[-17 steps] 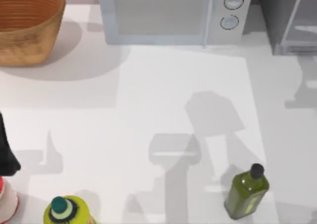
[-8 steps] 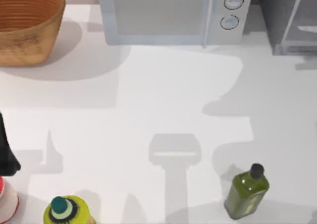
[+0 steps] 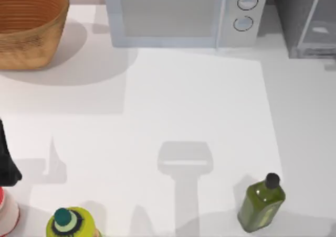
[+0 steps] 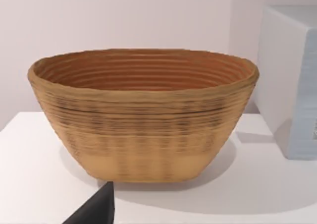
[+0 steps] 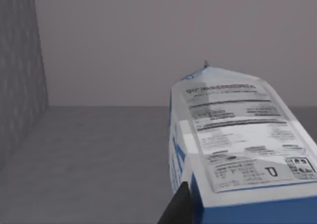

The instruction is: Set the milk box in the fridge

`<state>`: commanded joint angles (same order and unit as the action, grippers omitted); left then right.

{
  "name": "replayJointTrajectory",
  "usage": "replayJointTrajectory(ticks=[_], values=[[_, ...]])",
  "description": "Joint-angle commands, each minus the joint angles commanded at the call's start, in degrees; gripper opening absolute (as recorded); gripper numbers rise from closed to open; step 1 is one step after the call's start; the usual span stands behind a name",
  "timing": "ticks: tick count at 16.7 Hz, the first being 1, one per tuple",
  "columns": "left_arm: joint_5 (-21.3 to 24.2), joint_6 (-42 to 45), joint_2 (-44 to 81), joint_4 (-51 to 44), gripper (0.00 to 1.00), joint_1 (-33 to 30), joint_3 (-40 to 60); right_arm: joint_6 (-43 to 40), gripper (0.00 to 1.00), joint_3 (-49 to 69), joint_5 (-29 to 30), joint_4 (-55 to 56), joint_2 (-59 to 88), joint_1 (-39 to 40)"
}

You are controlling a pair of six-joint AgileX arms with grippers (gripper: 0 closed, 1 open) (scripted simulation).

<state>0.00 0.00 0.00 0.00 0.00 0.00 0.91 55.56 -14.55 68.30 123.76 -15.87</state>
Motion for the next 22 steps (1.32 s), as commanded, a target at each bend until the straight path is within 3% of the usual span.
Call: replayJointTrajectory(ticks=[9,18,22], values=[[0.0,0.0,0.0,0.0,1.0,0.0,0.0,0.0,0.0,2.3,0.3,-1.7,2.5,0.5],[0.0,0.0,0.0,0.0,1.0,0.0,0.0,0.1,0.0,30.5,2.5,-15.8,12.3,2.3],[0.0,0.0,0.0,0.0,1.0,0.0,0.0,-0.1,0.0,36.4,3.3,-20.9,15.8,3.4]])
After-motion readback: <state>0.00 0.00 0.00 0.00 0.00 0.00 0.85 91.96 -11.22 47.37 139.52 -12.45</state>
